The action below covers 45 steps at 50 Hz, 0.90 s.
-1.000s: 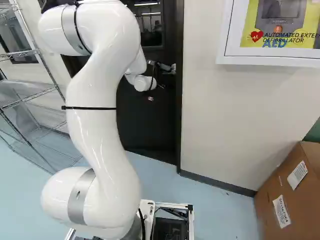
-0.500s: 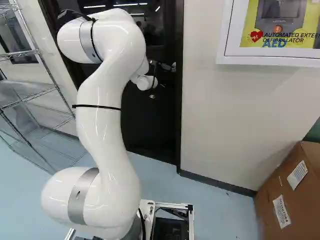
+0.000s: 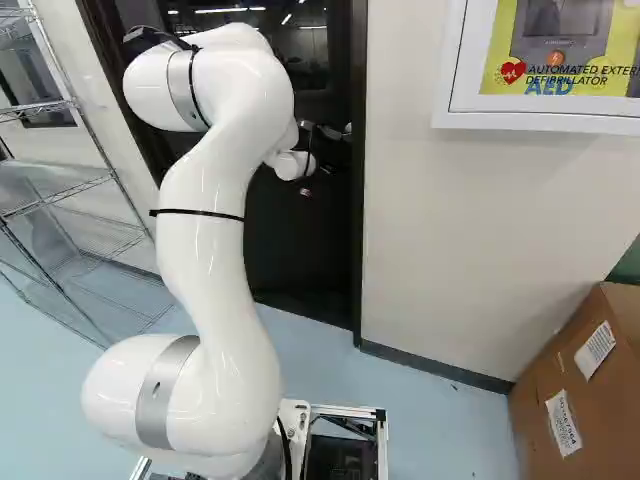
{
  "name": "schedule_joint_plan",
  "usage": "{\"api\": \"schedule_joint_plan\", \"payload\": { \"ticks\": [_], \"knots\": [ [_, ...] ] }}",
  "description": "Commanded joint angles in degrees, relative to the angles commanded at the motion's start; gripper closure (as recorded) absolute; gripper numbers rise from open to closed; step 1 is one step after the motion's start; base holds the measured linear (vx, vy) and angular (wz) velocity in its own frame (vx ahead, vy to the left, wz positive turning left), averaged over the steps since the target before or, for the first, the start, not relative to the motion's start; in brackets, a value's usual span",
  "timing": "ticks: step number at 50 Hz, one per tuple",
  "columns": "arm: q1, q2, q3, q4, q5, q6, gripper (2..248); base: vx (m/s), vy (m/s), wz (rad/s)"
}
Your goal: Open the door and move inside
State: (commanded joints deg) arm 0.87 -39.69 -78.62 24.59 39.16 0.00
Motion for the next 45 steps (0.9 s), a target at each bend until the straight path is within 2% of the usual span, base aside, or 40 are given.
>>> {"api": "schedule_joint_plan", "payload": {
  "ticks": [14,45],
  "knots": [
    [0.0,0.3,0.5,0.0,0.0,0.0,3,0.0,0.0,0.0],
    [0.2,8.5,11.4,-0.4,0.7,0.0,3,0.0,0.0,0.0]
  ]
}}
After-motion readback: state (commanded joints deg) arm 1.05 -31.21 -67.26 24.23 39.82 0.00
